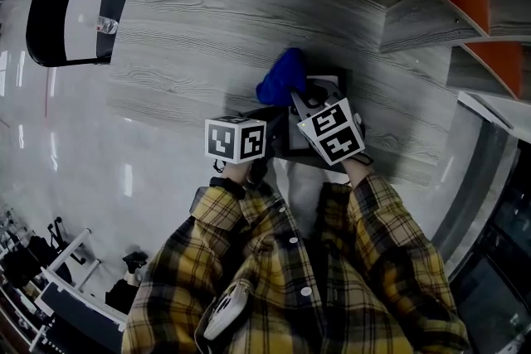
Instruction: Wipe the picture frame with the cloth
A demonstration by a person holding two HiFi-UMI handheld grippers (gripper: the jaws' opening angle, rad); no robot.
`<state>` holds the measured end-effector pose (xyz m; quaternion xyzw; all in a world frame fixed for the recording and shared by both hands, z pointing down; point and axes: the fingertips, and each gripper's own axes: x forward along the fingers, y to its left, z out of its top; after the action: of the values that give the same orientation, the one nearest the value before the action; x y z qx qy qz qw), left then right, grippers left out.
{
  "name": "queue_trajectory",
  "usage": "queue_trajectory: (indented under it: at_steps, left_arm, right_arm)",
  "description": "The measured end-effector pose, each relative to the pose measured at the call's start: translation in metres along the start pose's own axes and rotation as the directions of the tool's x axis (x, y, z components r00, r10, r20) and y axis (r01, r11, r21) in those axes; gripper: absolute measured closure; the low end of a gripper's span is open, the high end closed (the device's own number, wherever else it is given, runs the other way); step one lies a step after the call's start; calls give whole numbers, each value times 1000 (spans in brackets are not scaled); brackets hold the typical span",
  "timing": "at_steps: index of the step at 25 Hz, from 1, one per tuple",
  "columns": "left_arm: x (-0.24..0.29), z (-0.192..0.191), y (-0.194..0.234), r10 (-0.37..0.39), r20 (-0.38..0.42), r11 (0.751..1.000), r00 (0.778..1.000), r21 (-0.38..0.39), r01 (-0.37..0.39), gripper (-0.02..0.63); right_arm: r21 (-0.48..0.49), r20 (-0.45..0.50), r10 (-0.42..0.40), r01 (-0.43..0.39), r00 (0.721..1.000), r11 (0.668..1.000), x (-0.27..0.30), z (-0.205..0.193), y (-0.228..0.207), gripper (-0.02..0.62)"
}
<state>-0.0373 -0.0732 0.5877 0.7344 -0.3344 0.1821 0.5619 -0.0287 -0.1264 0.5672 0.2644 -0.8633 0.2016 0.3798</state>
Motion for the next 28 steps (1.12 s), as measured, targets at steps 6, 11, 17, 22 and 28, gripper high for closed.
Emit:
queue_trajectory:
  at_steps: [6, 11, 17, 22, 28]
  left_arm:
    - [0, 0, 0, 0, 1, 1000, 1000, -3, 0, 534]
    - [0, 0, 1, -1, 3, 1000, 1000, -6, 1, 534]
    - [1, 0, 0, 0, 3, 1000, 1000, -8, 0, 534]
    - [2, 1, -2, 2, 5, 1000, 1000, -3, -2, 534]
    - [2, 1, -2, 4, 9, 1000, 1000, -5, -4, 534]
  right_arm:
    - [-34, -56, -65, 63, 996, 997, -9, -17, -18, 554]
    - [22, -108, -149, 152, 983, 988, -27, -45, -56, 554]
    - [13, -129, -176, 179, 976, 984, -43, -56, -64, 554]
    - [37, -117, -217, 222, 969, 974, -57, -62, -73, 554]
    - [116, -157, -269, 288, 950, 951, -76, -91, -99, 554]
